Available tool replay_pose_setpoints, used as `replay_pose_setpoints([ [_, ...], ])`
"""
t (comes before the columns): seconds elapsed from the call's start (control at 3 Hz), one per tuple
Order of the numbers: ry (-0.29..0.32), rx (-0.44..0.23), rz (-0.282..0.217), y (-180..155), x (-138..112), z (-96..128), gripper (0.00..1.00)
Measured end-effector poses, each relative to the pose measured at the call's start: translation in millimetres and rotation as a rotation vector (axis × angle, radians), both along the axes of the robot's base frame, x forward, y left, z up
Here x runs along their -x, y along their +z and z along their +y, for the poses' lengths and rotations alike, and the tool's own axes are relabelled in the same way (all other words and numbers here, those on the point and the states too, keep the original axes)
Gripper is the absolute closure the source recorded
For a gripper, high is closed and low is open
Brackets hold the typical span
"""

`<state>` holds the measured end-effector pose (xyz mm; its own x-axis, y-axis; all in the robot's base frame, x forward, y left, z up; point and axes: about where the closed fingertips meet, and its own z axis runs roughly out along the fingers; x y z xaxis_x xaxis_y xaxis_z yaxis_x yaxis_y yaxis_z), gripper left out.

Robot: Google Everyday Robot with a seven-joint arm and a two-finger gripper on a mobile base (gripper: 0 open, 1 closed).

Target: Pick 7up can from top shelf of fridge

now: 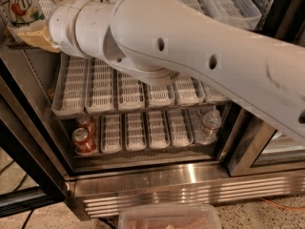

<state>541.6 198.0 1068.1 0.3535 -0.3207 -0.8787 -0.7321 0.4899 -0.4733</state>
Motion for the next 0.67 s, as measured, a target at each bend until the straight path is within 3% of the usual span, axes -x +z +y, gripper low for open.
replay_pose_setpoints([
  [0.67,0.017,-0.031,0.029,3.9,-13.1,17.6,0.43],
])
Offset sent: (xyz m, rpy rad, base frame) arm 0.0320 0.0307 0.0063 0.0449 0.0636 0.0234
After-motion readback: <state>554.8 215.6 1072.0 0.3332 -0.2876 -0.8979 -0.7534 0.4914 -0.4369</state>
